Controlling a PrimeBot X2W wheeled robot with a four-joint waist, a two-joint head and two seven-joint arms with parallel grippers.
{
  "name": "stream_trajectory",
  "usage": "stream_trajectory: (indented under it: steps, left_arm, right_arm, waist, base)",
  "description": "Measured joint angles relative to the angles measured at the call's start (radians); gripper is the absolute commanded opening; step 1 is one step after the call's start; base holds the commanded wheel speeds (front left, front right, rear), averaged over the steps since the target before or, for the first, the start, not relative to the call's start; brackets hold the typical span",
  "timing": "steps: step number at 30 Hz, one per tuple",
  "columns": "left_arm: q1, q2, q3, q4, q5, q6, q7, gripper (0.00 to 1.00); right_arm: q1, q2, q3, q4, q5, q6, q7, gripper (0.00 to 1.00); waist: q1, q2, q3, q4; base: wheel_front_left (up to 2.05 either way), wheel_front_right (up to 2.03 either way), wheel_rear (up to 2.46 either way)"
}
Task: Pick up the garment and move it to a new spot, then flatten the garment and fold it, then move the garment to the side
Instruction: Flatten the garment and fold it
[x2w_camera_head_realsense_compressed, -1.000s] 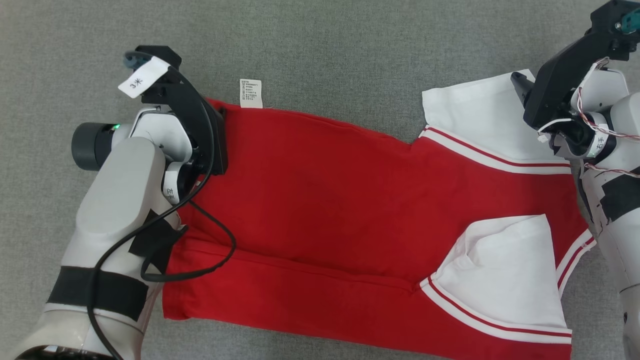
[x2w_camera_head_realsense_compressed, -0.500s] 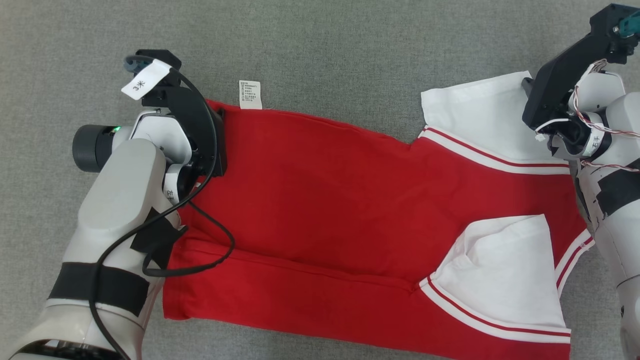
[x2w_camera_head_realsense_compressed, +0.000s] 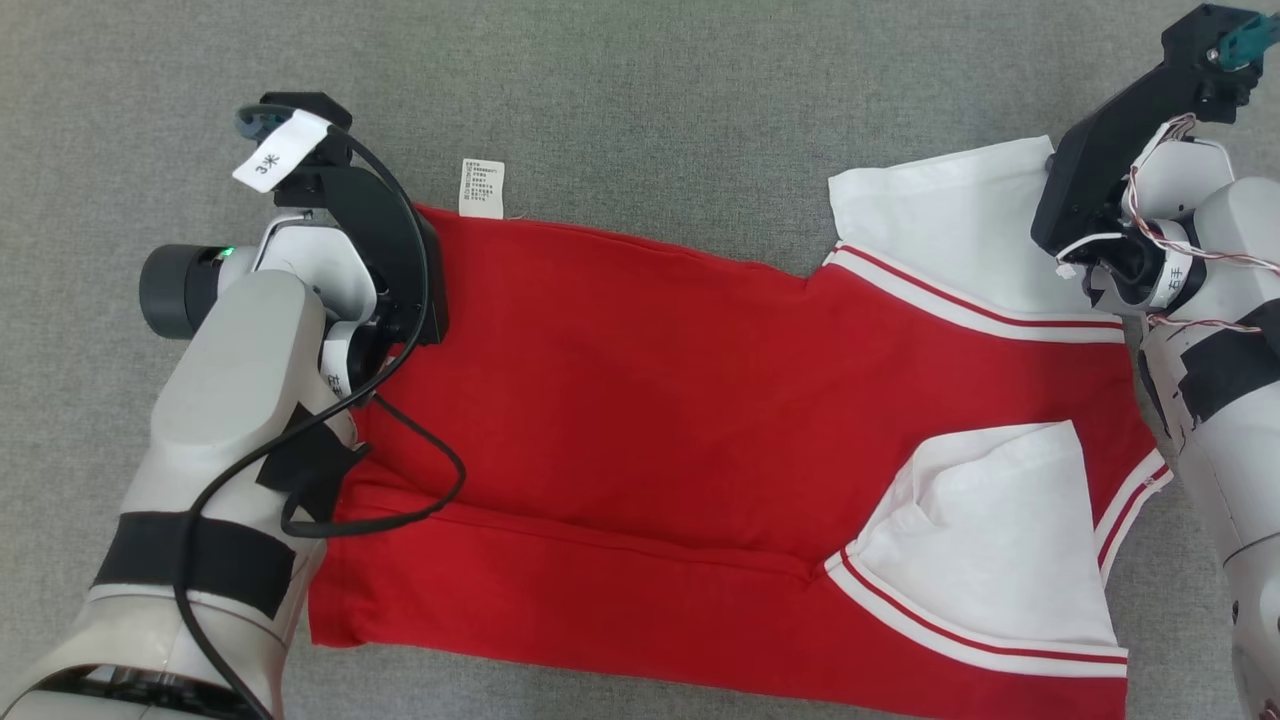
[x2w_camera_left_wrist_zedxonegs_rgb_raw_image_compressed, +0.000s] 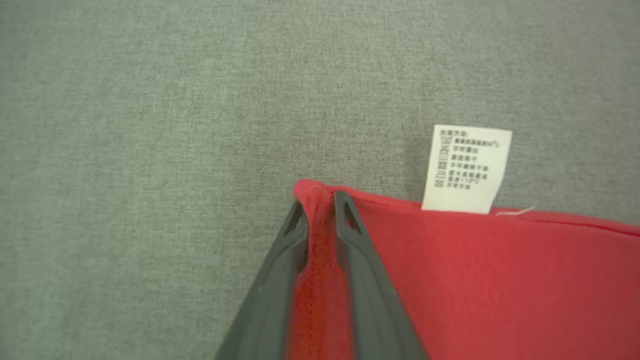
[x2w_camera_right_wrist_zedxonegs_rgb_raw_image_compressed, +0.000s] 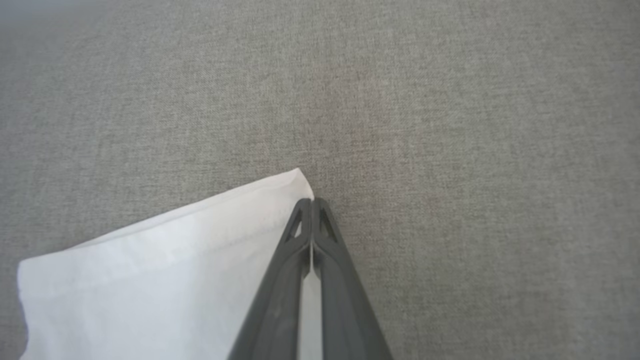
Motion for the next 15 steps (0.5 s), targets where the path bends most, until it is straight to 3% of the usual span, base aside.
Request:
stream_trajectory:
  steps: [1, 2, 15]
  left_arm:
    - [0.0, 0.0, 0.001, 0.002, -0.003, 0.0, -0.003, 0.1]
    - [-0.002, -0.001, 0.001, 0.005, -0.005, 0.0, -0.006, 0.0]
    - [-0.04, -0.005, 0.021, 0.036, -0.007, 0.027, -0.098, 0.0]
  right_arm:
    - [-0.004, 0.0, 0.0, 0.003, 0.0, 0.0, 0.0, 0.0]
    - [-0.005, -0.001, 0.0, 0.004, 0.0, 0.0, -0.003, 0.0]
    - [-0.019, 0.003, -0.032, 0.035, 0.007, 0.003, -0.085, 0.0]
  waist:
    - [0.0, 0.0, 0.0, -0.001]
    - [0.0, 0.0, 0.001, -0.001]
    - [0.0, 0.0001, -0.004, -0.001]
  base:
    - [0.0, 0.0, 0.0]
    - [0.0, 0.0, 0.0]
    - [0.0, 0.0, 0.0]
